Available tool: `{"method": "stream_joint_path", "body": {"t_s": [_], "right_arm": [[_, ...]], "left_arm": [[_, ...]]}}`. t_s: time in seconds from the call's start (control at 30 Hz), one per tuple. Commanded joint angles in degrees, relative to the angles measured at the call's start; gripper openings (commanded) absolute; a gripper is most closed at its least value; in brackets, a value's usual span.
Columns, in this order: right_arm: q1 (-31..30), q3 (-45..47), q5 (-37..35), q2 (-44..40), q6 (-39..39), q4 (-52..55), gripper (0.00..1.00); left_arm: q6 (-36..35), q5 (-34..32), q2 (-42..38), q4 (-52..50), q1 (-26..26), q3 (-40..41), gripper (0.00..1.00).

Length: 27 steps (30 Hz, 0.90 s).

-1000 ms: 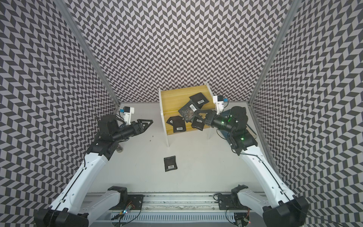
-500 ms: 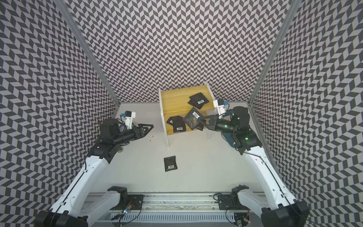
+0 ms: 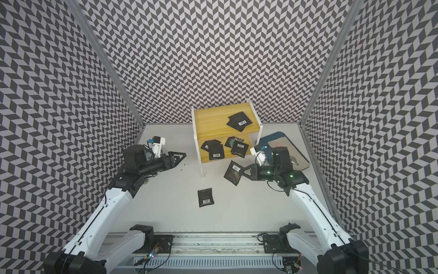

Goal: Remove the tea bags from the shelf
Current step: Place the tea bag at the center of the board.

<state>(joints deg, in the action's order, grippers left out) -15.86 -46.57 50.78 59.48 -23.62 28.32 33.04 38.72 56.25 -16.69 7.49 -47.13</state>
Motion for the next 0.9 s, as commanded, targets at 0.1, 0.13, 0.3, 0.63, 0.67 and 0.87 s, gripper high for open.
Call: {"method": "stream_joint_path", "body": {"t_s": [0.1,0.13,0.3,0.63,0.67,0.87], "right_arm": [[-6.5,3.9,-3.1,2.9,3.3,-2.6,0.00],[-7.8,4.2,-3.9,4.1,3.9,-2.4,0.00],[-11.0,4.6,-6.5,9.7,5.7,-2.4,0.00],[-13.6,6.1,-8.3,18.8,5.2,-9.1,0.00],[-13.9,6.1,-8.6,19.5,5.0,-9.5,0.00],[-14.8,6.8,-9.5,24.6,4.4,-13.9,0.00]], "left_arm": [[-0.6,0.1,-0.6,1.1,0.3,1.4,0.75],[-0.6,0.0,-0.6,1.1,0.3,1.5,0.75],[-0.7,-0.1,-0.8,1.0,0.3,1.8,0.75],[-0.6,0.0,-0.7,1.6,0.3,3.1,0.75],[-0.5,0.0,-0.7,1.7,0.3,3.2,0.75],[-0.4,0.0,-0.6,1.8,0.3,3.5,0.75]]}}
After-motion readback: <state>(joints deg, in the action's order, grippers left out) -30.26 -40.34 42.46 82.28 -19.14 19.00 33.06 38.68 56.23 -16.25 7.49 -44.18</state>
